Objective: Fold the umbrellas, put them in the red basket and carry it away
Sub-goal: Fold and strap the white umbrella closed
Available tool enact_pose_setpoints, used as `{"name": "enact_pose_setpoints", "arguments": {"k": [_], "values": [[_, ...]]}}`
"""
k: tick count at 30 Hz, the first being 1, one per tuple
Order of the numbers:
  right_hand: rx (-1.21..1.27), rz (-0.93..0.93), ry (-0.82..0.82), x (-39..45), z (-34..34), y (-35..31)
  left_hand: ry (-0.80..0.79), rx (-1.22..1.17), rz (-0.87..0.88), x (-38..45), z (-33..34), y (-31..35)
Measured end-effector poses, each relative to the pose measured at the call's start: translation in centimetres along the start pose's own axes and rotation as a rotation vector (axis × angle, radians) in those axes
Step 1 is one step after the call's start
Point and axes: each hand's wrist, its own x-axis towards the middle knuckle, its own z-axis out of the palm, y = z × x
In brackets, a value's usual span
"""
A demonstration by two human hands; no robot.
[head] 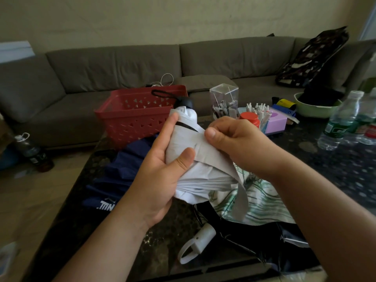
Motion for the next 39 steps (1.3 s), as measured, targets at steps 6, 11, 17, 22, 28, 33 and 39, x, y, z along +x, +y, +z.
{"name": "enact_pose_setpoints", "arguments": {"k": [6,11,17,22,28,33,39], "values": [[-0.174,-0.072,0.079,0.5,0.2,0.8,0.001,-0.067,0.026,0.0,0.1,-0.1],[-0.389,-0.232,0.124,0.5,0.5,0.6,0.042,-0.138,0.007,-0.2,0.1,-0.1],[-0.196,-0.129,0.086,0.3,0.9,0.5,0.054,-0.109,-0.02,0.0,0.0,-0.6],[0.127,0.013,0.115,0.1,0.9,0.0,0.091,-0.08,-0.038,0.2,0.0,-1.0],[-0.076,0.046,0.132,-0.3,0.5,0.0,0.236,-0.055,0.032,0.5,0.0,-0.9],[0.016,0.064,0.139,-0.6,0.8,-0.2,0.286,0.049,0.089,0.5,-0.4,-0.8],[-0.016,0.059,0.018,-0.7,1.1,-0.7,0.281,0.11,0.142,0.3,-0.5,-1.2]]}}
